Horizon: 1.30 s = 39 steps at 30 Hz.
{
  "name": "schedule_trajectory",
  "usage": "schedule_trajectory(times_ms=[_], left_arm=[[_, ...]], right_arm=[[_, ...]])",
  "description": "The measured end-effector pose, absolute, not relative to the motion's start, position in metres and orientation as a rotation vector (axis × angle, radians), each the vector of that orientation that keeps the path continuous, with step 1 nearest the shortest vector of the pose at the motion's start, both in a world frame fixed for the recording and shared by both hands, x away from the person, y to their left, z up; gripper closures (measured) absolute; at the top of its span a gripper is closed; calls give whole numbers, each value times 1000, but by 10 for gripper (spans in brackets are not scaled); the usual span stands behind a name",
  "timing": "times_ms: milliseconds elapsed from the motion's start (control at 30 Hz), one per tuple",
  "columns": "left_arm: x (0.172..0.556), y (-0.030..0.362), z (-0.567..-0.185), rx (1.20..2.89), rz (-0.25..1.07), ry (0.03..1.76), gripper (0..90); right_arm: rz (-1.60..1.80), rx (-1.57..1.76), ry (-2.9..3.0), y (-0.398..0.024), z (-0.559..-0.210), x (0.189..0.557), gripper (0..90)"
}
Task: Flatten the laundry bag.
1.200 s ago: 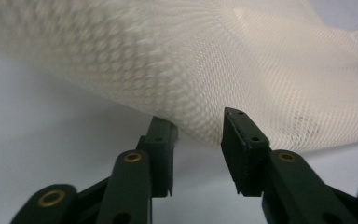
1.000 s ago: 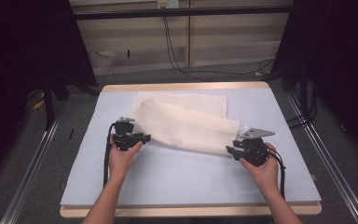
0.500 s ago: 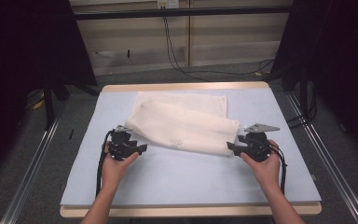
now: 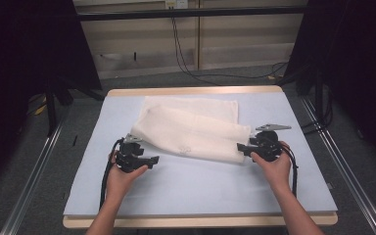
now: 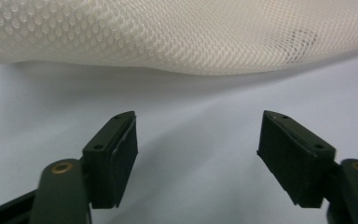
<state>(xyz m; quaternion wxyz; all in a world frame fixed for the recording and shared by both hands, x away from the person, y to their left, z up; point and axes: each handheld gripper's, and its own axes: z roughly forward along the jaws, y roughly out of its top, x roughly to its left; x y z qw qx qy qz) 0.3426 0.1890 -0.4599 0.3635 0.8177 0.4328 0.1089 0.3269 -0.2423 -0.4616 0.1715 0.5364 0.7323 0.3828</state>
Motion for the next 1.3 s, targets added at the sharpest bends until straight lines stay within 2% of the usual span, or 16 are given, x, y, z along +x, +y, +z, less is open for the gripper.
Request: schedule_trajectory(times_ms=[133,500,700,867,900,933,967,1100,1300], left_arm=[[344,188,-462,2106,310,1101,227],[347,186,-465,2110,318,1093,132],[348,184,-467,2111,304,1109,116],[348,187,-466,2116,288,1120,115],[348,186,-466,2114,284,1117,117],[348,186,-466,2114,284,1117,117],[348,185,-465,2104,290,1114,117],[347,184,-463,2103,284,1112,117],[346,182,-462,2098,276,1100,117]], right_arm=[[1089,1581,2079,-244,-464,333,353],[1162,1692,2037,-245,-462,347,372],[1190,1724,2046,-246,-463,350,479],[1209,1704,2041,-250,-460,350,662],[1251,1700,2052,-251,-460,350,739],[1251,1700,2052,-251,-460,350,739],[1272,1663,2059,-249,-458,347,793],[1266,1585,2093,-242,-454,343,824],[1296,1434,2145,-229,-449,330,824]])
